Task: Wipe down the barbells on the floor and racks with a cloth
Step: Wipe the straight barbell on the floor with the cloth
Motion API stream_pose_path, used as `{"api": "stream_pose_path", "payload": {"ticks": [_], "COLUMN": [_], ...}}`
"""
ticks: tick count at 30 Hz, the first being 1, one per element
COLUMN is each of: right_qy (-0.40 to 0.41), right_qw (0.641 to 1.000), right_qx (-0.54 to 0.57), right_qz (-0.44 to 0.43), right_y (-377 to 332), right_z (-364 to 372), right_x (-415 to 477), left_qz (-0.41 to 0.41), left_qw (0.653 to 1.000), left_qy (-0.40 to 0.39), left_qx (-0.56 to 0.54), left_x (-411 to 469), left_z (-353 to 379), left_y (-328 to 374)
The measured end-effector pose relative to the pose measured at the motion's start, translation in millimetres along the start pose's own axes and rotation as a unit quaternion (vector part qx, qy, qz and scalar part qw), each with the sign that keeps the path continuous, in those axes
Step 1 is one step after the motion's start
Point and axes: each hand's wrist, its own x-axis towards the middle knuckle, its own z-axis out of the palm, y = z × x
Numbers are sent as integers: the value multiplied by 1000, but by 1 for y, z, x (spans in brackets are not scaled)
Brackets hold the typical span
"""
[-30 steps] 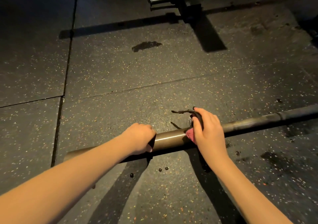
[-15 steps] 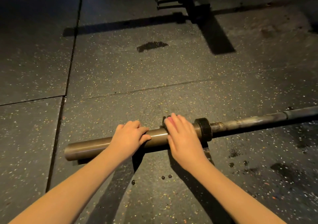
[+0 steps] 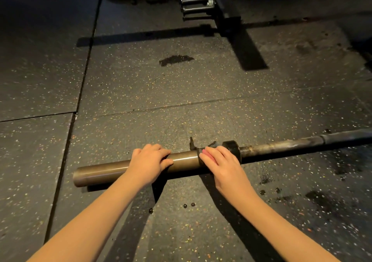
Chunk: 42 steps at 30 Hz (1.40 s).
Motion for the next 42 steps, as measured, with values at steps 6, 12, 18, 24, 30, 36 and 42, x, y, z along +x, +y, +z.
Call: {"api": "stream_pose_path", "payload": {"ticks": [6,12,18,24,30,36,42], "right_qy": [195,9,8,11,65,-14,56], "right_qw": [950,967,989,991,977,996,969], "right_qx": [125,151,-39,45,-15,39,17], "right_qz": [211,205,145,129,200,77,240], "right_y": [31,62,87,78,102,80,98], "right_z": [-57,-21,-35,-20,-35,-33,-42], "right_x": [-10,-5,-5,-16,-19,-34,-39], "left_qz": [30,10,-10,8,63,20,26], "left_qw": [994,993,995,997,990,993,998], "left_qy": [41,52,25,-2,3,42,35], "left_qx": [-95,-106,-95,-81,-126,-111,-40], "left_x": [3,12,10,20,24,27,21], "left_z": [9,20,9,0,10,13,4], "left_y": [35,72,79,91,117,129,142]}}
